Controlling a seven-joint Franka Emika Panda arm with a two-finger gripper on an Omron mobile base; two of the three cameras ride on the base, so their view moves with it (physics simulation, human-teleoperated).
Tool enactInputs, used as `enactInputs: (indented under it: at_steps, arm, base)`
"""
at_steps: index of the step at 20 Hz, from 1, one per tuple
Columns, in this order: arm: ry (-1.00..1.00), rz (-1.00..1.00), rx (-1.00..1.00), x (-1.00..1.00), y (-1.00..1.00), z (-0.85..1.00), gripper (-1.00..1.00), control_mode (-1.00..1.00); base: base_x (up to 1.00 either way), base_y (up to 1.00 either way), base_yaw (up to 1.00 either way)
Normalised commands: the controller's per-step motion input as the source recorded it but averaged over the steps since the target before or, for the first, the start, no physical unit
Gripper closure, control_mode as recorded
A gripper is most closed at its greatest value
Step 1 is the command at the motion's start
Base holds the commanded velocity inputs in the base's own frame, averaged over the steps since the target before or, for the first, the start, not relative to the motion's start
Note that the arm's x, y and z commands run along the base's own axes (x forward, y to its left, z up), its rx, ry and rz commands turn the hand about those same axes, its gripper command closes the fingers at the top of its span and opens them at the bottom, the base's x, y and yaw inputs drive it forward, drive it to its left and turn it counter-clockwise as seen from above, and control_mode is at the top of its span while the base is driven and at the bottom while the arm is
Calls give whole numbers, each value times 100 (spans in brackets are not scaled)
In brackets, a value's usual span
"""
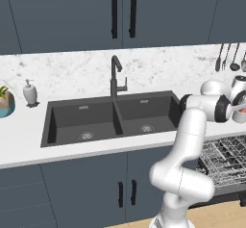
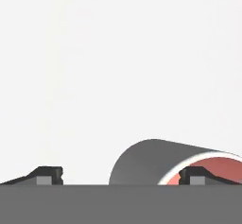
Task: Pick up the cup and bowl from the counter, place them in the dishwasher, and close the dishwasher door.
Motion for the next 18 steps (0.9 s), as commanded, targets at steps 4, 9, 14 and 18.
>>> enactInputs:
  at_steps: [4,9,14,18]
  arm:
    - [4,2,0,0,0,-23,100,-100]
    - [1,1,3,-2,0,-13,100,-100]
    - [0,0,6,-40,7,-1,100,-100]
    - [0,0,9,-89,30,0,100,-100]
  base:
    - [0,0,0]
    - [0,0,0]
    - [0,0,0]
    - [0,0,0]
